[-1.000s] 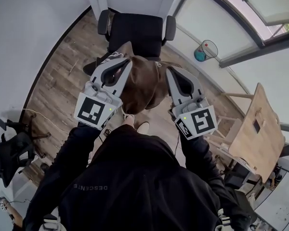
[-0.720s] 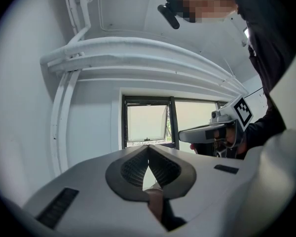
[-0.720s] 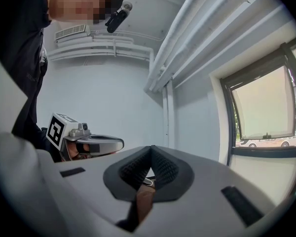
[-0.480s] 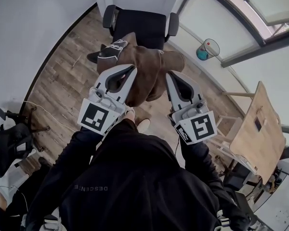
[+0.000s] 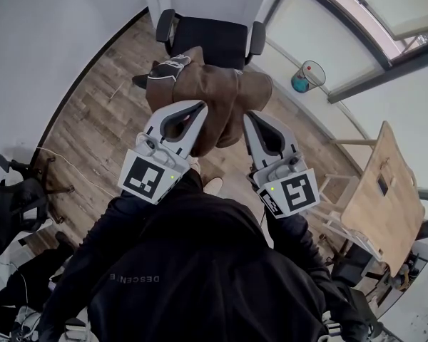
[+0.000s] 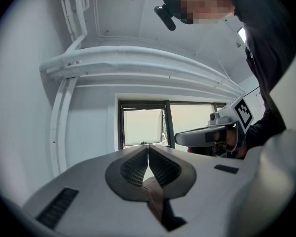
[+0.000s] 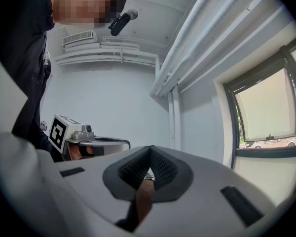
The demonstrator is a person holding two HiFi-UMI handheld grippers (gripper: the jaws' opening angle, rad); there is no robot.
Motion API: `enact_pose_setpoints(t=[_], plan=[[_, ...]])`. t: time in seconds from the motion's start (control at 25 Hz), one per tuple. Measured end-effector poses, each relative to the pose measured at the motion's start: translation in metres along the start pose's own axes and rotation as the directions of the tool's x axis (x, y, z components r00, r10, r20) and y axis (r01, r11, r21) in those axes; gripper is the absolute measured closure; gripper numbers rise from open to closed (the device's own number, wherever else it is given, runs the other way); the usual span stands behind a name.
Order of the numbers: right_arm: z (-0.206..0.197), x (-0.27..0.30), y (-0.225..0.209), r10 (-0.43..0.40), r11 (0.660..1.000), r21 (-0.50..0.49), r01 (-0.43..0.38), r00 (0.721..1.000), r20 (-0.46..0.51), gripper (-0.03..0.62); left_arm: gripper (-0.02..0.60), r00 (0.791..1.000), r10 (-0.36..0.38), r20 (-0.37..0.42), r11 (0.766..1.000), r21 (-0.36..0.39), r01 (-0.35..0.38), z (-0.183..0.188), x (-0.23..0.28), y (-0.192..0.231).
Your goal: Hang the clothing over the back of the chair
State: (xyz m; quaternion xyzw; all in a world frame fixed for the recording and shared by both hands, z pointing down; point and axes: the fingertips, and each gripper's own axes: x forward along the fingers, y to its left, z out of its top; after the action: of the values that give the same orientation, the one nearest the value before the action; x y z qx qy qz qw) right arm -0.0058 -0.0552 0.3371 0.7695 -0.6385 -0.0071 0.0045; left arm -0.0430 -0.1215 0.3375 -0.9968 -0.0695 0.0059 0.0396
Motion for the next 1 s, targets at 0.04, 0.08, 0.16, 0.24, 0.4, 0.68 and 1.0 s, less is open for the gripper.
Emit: enact_pose_setpoints(t=[0.04, 0.08, 0.16, 0.24, 0.4, 0.68, 1.0], plan=[[0.0, -0.003, 0.001, 0.0, 1.0, -0.001, 0.0, 1.0, 0.003, 0.588, 0.561, 1.0, -0.002, 0.003, 1.0, 0.001, 0.002, 0.0, -0.001, -0.003], [0.0, -0.005, 0.001, -0.002, 1.0, -0.002, 0.002, 1.0, 0.005, 0.588, 0.561, 1.0, -0.004, 0.004, 1.0, 0.003, 0.004, 0.0, -0.001, -0.006], [0.0, -0.008, 0.001, -0.004, 1.0, -0.005, 0.004, 1.0, 0.005, 0.588, 0.561, 1.0, -0.008, 0.003, 1.0, 0.006, 0.008, -0.001, -0.001, -0.011], [-0.002, -0.01, -0.001, -0.005, 1.0, -0.01, 0.005, 1.0, 0.002, 0.588, 0.561, 1.0, -0.01, -0.002, 1.0, 0.003, 0.01, -0.003, 0.0, -0.016], [-0.005, -0.015, -0.002, 0.001, 1.0, -0.015, -0.001, 1.0, -0.008, 0.588, 0.561, 1.0, -0.014, -0.009, 1.0, 0.002, 0.014, -0.004, 0.003, -0.024], [-0.01, -0.022, -0.004, 0.017, 1.0, -0.005, -0.017, 1.0, -0.019, 0.588, 0.561, 1.0, -0.013, -0.021, 1.0, 0.005, 0.013, -0.006, 0.009, -0.031], [-0.013, -0.028, -0.007, 0.024, 1.0, 0.004, -0.024, 0.999, -0.021, 0.588, 0.561, 0.999, -0.018, -0.026, 1.0, 0.02, 0.018, -0.002, 0.014, -0.037]])
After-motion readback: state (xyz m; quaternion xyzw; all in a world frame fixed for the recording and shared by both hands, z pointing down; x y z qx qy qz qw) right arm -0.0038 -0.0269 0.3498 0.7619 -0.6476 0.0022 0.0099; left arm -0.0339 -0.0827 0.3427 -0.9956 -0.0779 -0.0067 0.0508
